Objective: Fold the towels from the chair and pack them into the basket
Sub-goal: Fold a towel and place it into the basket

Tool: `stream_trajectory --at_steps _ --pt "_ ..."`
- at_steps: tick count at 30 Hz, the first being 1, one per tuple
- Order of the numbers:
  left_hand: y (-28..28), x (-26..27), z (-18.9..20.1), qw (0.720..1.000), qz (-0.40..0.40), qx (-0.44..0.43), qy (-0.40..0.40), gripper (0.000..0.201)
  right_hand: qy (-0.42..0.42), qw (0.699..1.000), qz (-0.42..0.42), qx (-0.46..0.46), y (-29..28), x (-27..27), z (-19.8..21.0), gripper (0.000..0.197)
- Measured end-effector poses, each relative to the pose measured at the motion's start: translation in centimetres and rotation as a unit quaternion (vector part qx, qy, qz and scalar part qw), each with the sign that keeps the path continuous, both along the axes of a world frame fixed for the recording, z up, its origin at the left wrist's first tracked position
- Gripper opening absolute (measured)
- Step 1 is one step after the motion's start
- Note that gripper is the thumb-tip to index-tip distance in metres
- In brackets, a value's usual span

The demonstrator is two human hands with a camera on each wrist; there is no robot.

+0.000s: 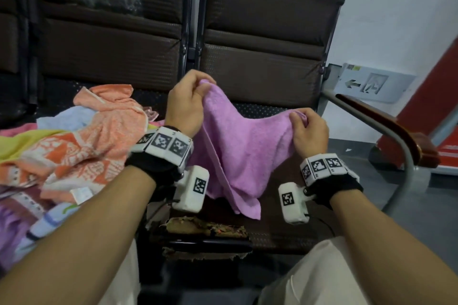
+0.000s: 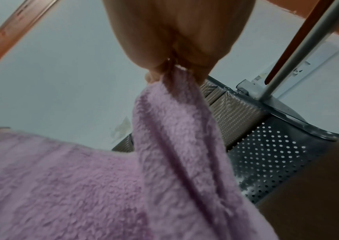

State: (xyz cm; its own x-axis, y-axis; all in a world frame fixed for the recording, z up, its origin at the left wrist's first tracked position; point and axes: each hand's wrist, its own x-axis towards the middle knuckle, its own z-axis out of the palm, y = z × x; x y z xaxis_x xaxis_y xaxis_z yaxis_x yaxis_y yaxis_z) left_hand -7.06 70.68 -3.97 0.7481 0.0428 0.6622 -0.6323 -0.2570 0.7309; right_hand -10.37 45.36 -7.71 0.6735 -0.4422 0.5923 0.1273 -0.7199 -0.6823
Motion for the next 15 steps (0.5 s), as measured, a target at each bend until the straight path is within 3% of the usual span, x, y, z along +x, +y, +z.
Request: stream_trajectory --at_steps 8,15 --pt "0.1 -1.1 -0.2 0.998 0.059 0.026 0.028 0.016 -0.03 0.989 -0.104 0.106 -0.4 -0.5 2.0 0.033" --pt "0.7 -2.4 3.7 0.995 0.066 0.04 0.056 0.019 -0.027 0.985 -0.079 0.149 -0.1 -1.7 5.8 0.031"
